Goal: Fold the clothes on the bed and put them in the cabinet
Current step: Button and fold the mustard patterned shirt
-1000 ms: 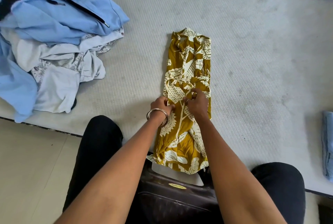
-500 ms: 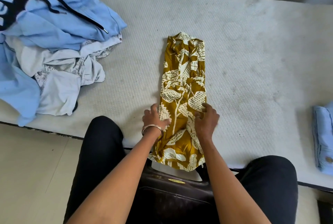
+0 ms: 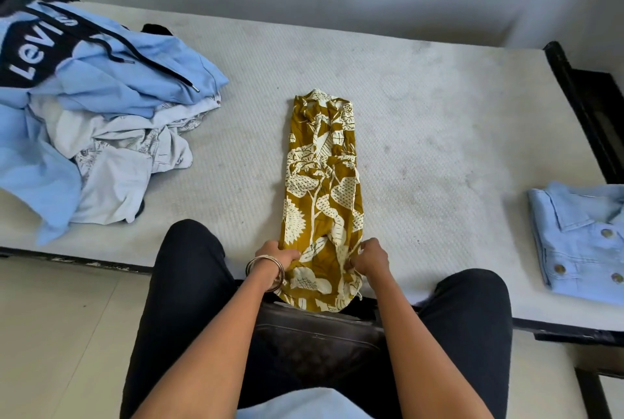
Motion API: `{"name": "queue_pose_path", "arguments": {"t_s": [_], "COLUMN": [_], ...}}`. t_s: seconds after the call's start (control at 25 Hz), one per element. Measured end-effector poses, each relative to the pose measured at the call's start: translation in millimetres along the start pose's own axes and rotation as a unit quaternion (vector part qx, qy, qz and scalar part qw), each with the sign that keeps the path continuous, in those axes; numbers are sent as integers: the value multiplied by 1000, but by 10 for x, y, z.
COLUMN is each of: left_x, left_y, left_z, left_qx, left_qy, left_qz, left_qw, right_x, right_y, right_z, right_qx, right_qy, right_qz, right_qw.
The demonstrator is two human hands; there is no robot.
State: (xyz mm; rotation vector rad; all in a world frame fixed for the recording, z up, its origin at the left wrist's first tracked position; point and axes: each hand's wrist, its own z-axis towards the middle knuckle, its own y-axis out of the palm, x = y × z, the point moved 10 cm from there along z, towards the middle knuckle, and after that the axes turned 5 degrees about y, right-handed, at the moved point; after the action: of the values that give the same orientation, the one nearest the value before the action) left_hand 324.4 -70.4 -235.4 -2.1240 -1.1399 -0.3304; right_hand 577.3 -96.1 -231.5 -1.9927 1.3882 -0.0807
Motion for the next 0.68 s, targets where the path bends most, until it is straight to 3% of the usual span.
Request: {"name": "queue_pose_path", "arguments": {"t_s": [0.16, 0.24, 0.36, 0.48, 0.56, 0.68], "left_x": [-58, 75, 641, 1022, 1175, 1391], "left_y": [-15, -140, -207, 165, 304, 305], "left_z": [-71, -99, -214, -159, 0, 361], "left_qx": [-38, 19, 144, 99, 52, -5], "left_qy": [-3, 38, 212, 362, 365, 343], "left_qz": [88, 201, 396, 465, 479, 443], "left_qw": [995, 979, 882, 802, 797, 828], "right_x": [69, -103, -667, -987, -1085, -1440], "right_y": [-103, -331, -445, -84, 22, -233], "right_z": [-85, -149, -329, -331, -189, 42], "right_qx": [39, 130, 190, 133, 113, 182], "right_qy": [39, -26, -240, -333, -324, -332], "right_qz": [22, -2, -72, -276, -341, -216], "right_qw": [998, 991, 949, 892, 875, 900]}}
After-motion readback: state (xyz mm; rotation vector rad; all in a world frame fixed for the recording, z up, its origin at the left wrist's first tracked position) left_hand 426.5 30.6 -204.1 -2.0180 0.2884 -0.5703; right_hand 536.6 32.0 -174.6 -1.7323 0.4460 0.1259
